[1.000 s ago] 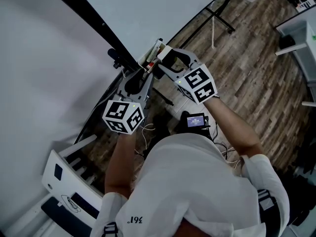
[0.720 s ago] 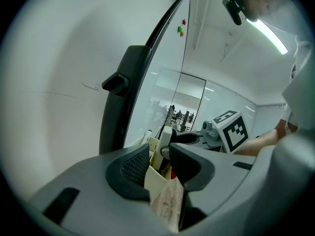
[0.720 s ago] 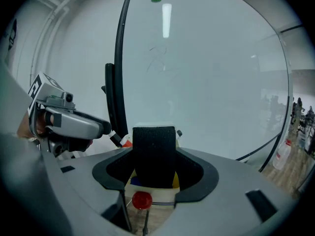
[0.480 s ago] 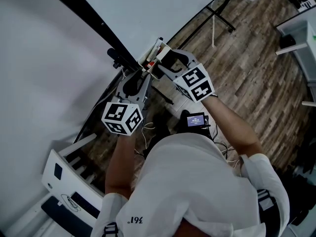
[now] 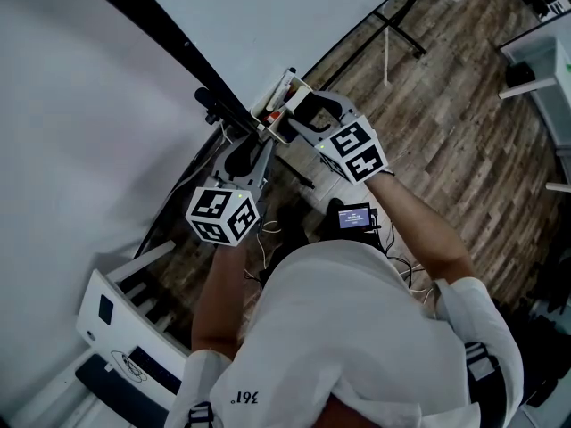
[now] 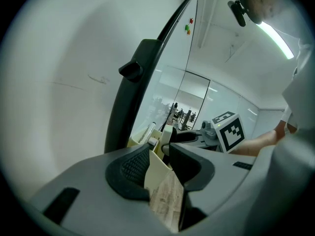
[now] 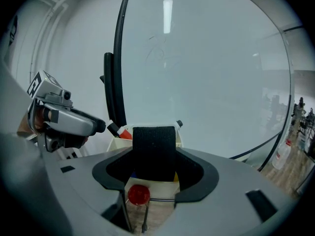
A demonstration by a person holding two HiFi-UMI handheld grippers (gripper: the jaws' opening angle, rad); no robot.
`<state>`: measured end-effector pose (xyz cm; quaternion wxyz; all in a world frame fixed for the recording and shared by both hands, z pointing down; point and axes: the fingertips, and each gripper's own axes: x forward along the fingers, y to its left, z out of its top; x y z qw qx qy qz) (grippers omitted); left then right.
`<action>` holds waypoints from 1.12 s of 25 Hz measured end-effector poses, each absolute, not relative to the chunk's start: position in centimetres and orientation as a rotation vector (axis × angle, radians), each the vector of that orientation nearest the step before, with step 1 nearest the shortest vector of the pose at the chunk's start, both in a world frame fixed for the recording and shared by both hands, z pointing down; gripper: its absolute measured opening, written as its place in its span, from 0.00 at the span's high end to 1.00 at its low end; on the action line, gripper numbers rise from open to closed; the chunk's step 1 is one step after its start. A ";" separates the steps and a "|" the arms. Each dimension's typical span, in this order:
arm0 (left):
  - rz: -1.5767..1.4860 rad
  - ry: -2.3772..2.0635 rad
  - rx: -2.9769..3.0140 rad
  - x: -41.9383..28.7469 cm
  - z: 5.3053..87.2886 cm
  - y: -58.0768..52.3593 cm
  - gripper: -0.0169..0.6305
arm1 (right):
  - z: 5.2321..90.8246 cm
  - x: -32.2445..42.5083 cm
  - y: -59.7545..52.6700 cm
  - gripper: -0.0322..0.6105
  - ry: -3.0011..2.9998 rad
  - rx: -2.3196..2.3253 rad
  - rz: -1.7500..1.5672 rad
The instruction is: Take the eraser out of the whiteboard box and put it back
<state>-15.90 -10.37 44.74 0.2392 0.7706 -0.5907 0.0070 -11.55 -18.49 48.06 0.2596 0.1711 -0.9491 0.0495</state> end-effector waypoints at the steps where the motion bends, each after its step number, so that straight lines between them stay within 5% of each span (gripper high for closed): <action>1: 0.019 -1.612 2.111 -15.8 44.8 -10.4 0.79 | 48.1 -11.6 -18.4 0.54 -2.570 0.455 0.128; 28: 0.010 -1.563 2.126 -15.2 44.8 -9.7 0.79 | 49.1 -12.1 -17.4 0.54 -2.552 0.413 0.149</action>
